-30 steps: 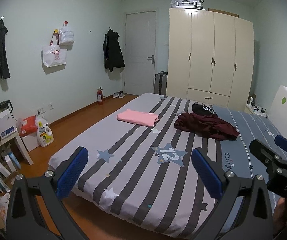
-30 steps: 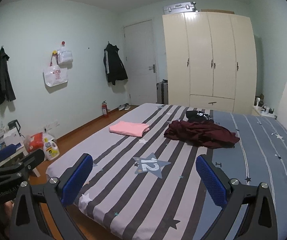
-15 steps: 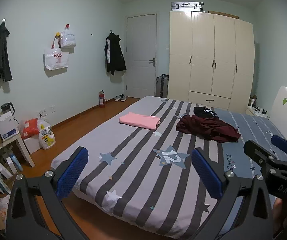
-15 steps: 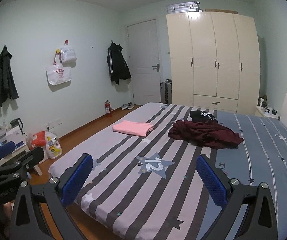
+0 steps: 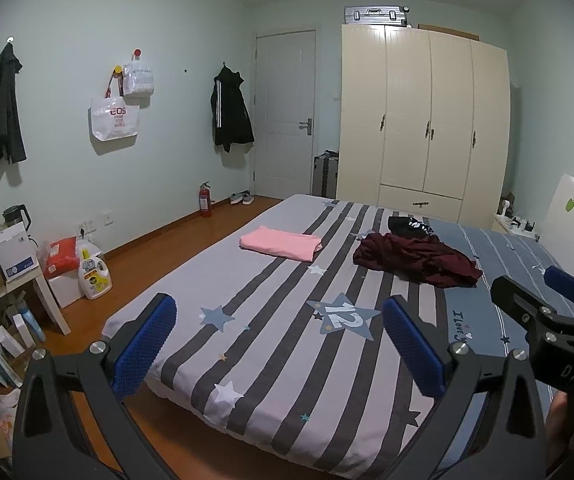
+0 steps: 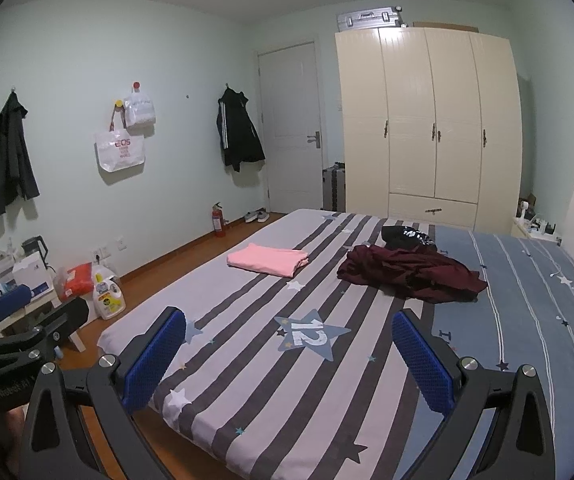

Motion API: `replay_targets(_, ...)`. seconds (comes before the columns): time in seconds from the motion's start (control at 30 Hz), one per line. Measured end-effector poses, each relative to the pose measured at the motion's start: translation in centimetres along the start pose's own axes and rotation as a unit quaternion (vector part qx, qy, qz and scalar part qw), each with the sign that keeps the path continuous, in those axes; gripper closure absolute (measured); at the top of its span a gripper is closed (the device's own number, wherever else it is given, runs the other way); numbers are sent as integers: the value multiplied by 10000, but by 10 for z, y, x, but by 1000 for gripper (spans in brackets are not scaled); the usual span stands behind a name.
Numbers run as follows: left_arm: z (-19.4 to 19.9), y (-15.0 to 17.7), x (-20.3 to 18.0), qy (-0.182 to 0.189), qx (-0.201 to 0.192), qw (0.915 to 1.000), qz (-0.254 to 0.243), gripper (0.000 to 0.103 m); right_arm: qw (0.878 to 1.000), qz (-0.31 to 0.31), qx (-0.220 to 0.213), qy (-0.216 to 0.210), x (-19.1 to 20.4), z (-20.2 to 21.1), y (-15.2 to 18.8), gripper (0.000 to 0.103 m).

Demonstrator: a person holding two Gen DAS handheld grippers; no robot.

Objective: Fold clothes

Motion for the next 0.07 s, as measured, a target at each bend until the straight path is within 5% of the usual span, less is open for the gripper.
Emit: replay_targets(0.07, 1, -1, 0, -29, -36, 10000, 9, 1, 10000, 18, -9, 4, 1, 0, -1, 1)
Point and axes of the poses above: each gripper's, at about its wrist camera, not at the fingertips, and z roughly against the way its jaws point, x to its left, y to its underside, the point moved 10 cm from there along -z, roughly the way its jaws point, and after that the axes turned 5 degrees about -y, right-handed, at the moved point
